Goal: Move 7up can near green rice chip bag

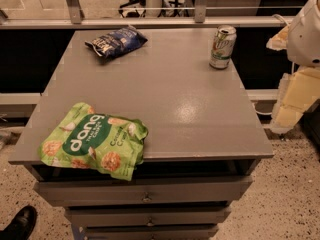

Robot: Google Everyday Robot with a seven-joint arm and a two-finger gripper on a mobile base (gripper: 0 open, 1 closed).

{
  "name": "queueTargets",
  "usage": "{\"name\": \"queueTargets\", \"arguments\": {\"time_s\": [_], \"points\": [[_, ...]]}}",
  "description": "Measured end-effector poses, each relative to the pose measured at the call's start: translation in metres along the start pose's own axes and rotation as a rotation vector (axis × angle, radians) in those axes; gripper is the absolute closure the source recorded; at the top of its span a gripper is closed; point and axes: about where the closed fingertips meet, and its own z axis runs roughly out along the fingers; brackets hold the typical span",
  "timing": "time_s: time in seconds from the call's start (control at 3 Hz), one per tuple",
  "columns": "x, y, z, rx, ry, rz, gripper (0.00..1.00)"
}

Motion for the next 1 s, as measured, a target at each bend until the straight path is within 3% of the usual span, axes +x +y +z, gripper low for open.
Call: {"name": "queueTargets", "arguments": {"time_s": [0.33, 0.67, 1.0], "points": [[0.0, 0.0, 0.0, 0.002, -0.001, 0.0, 0.0], [-0.007, -0.016, 0.01, 0.018, -0.06, 0.017, 0.0], [-0.014, -0.068, 0.039, 0.054, -0.187, 0.107, 0.0]]}}
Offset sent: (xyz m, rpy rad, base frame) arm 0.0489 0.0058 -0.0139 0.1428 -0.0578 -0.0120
